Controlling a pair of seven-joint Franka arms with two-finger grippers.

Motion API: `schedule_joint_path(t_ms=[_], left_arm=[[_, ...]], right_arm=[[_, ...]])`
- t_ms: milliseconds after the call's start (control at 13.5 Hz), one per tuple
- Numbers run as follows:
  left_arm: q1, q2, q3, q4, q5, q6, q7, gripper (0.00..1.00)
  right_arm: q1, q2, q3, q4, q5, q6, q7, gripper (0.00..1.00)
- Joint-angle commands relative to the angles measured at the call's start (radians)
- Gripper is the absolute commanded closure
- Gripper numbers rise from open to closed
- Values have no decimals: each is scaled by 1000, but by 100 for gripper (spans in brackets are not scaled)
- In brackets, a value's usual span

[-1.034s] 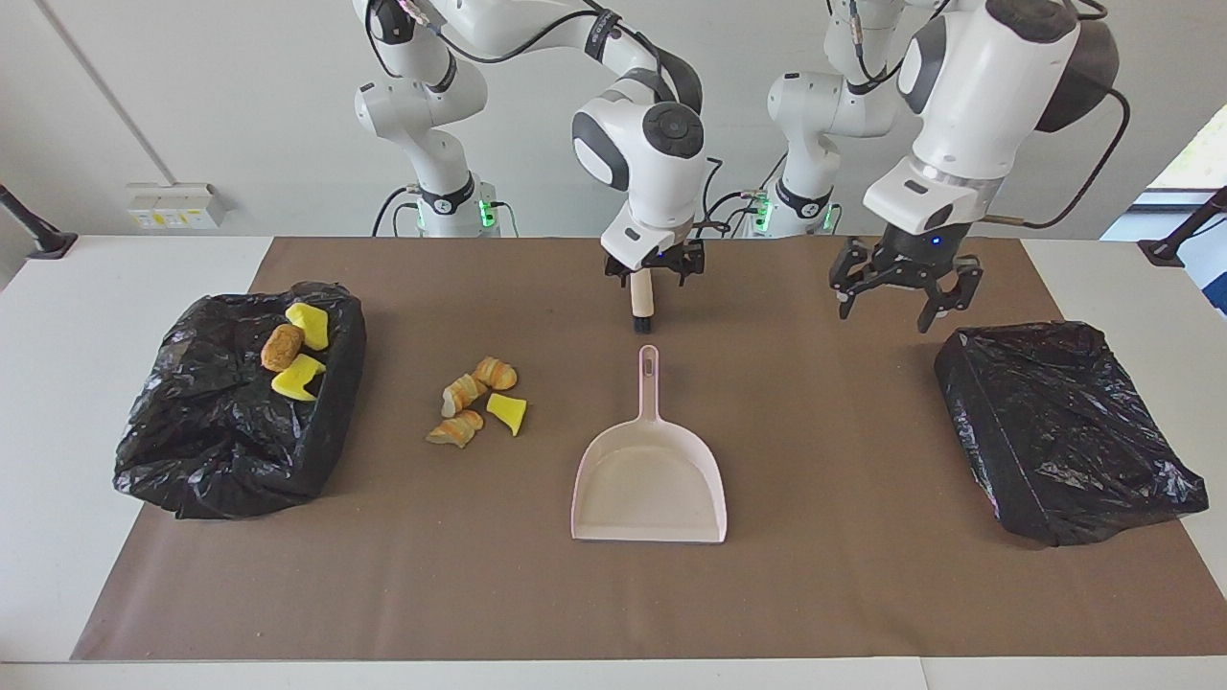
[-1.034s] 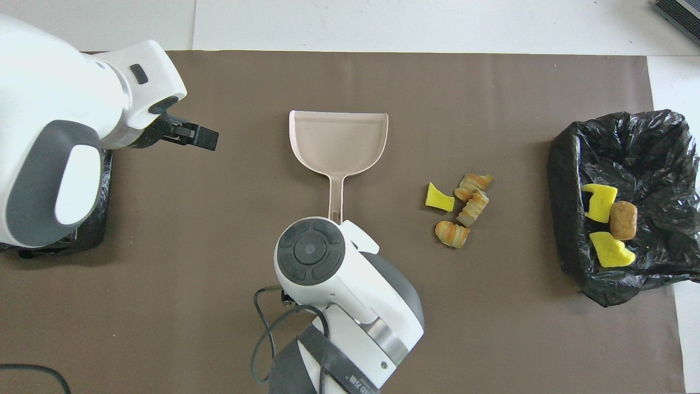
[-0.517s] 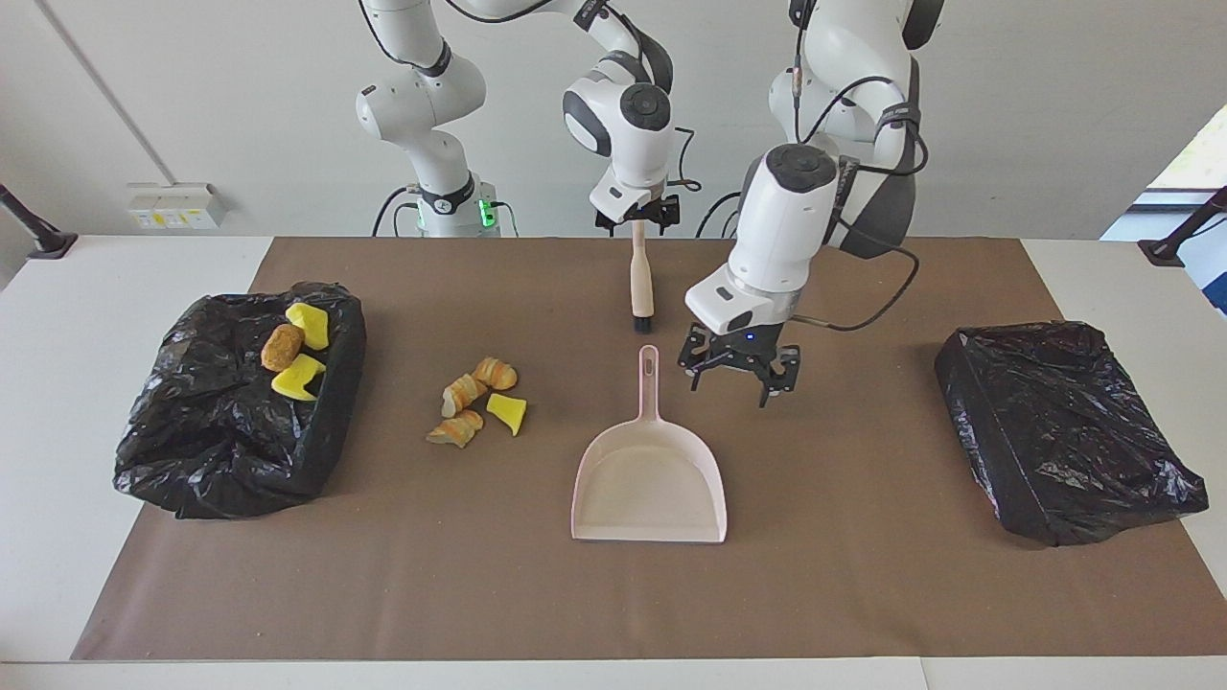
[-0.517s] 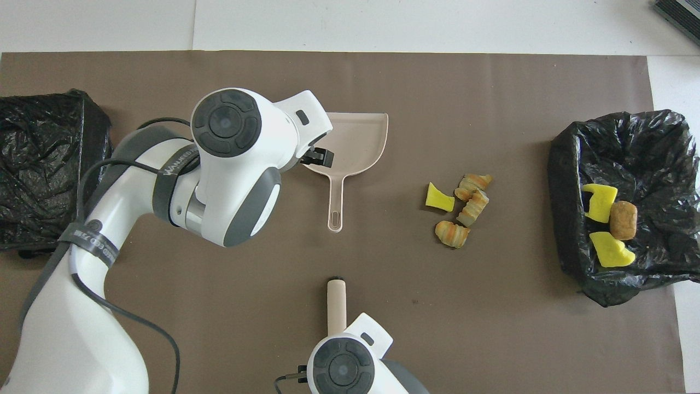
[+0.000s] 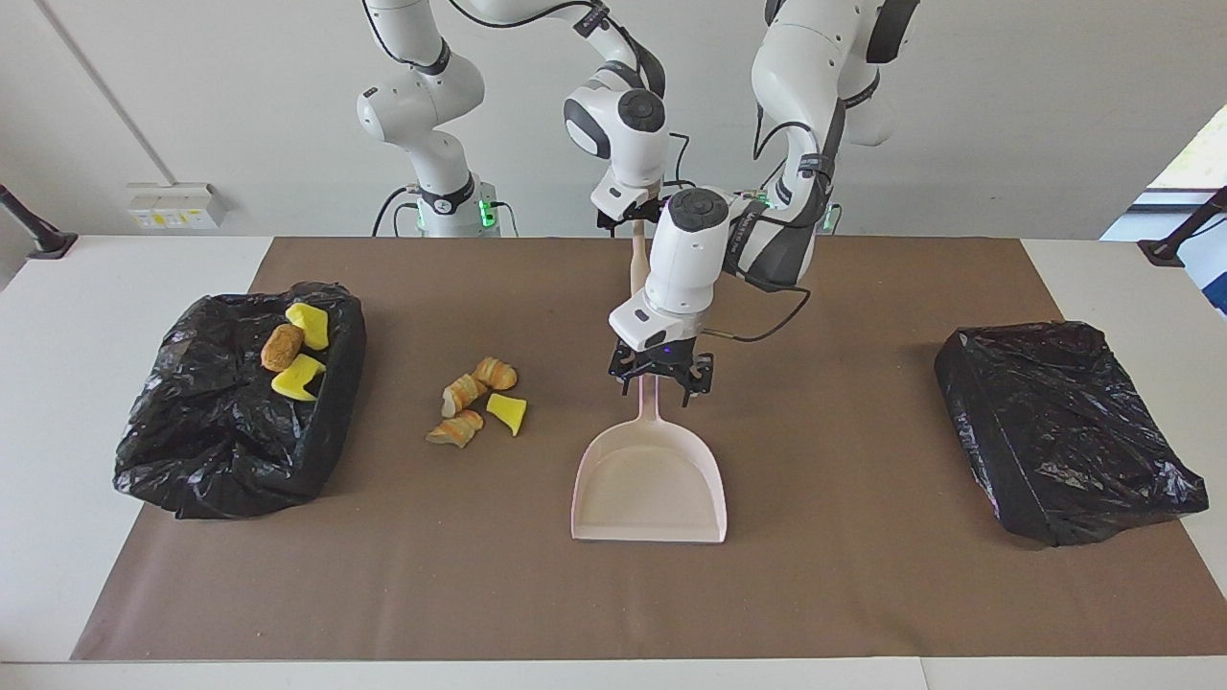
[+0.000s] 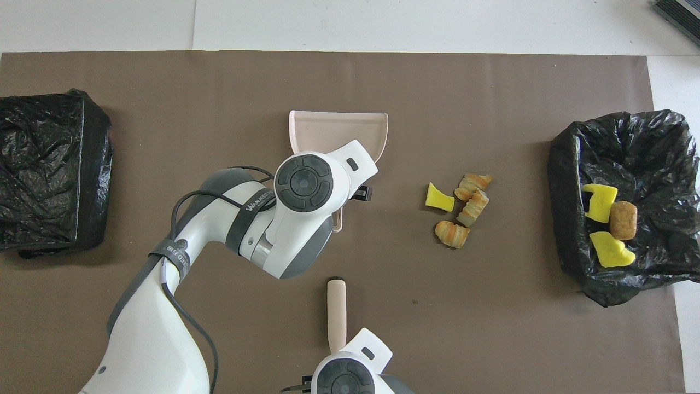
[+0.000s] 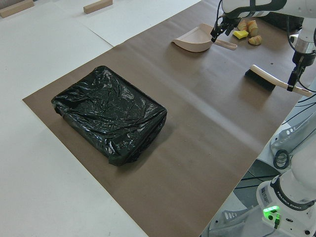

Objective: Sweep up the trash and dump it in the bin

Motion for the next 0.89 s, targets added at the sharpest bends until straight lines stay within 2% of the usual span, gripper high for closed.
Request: schedule_joint_path(t_ms=[0, 74, 148, 222, 296, 369, 443, 517, 591, 813], left_arm=[[-19, -5, 19, -46, 10, 42, -21, 6], [-19, -7, 18, -49, 10, 42, -22, 11], [-22, -7, 19, -49, 10, 34, -22, 22], [-22, -7, 19, -52, 10, 29, -22, 33], [-19, -7, 21, -55, 11, 29, -22, 54], [-17, -5, 24, -49, 14, 29, -22, 75], [-13, -5, 24, -46, 20, 29, -21, 88], [-11, -4, 24, -46, 23, 31, -16, 89], [-7, -4, 24, -46, 26, 35, -8, 94], [1, -16, 27, -41, 103, 29, 18, 95]], right_arm=[[23, -1, -2, -24, 21, 33, 10, 17], [32, 9, -2, -24, 21, 35, 10, 20], [34, 9, -3, -24, 21, 38, 10, 26], [34, 9, -2, -24, 21, 39, 10, 40], [34, 9, -2, -24, 20, 38, 9, 72], [34, 9, -3, -23, 18, 36, 7, 92], [34, 10, -3, -18, 5, 30, 7, 100], [31, 21, -5, -9, 5, 20, 2, 100], [21, 29, -5, -7, 2, 18, -2, 100], [6, 18, -14, 34, -11, -69, -34, 100]])
